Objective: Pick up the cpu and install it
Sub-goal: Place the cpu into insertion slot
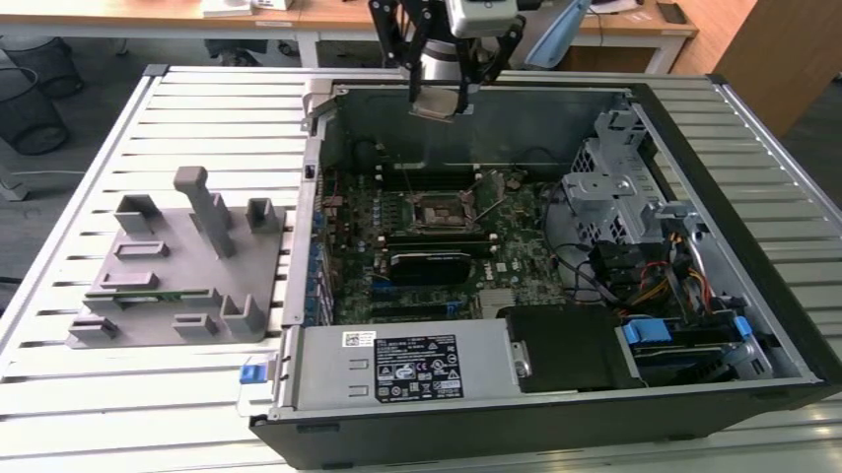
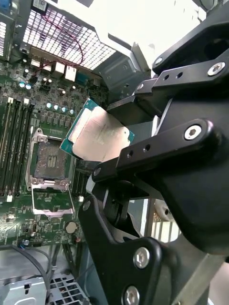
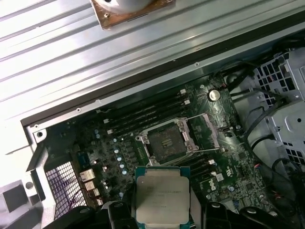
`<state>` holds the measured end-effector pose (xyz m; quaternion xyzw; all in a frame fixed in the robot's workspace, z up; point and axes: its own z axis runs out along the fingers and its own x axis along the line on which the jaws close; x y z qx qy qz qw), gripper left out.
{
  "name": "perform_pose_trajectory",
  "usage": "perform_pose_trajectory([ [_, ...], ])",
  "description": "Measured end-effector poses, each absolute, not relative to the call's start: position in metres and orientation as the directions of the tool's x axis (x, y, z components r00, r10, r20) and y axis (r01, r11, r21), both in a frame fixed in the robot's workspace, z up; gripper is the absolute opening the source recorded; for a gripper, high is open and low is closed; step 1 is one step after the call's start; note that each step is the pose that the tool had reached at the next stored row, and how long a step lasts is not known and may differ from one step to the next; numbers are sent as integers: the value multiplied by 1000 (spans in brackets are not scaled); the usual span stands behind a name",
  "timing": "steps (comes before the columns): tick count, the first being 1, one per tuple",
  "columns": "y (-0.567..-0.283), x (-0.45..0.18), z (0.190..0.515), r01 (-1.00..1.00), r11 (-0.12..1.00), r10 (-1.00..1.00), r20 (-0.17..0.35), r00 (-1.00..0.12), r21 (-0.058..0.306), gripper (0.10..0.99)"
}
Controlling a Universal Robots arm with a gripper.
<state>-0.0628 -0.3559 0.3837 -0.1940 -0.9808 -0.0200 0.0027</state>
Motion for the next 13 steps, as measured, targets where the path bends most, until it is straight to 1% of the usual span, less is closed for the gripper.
perform_pose_trajectory([
  [13, -356, -62, 384, 484, 874, 484, 13, -875, 38, 541],
])
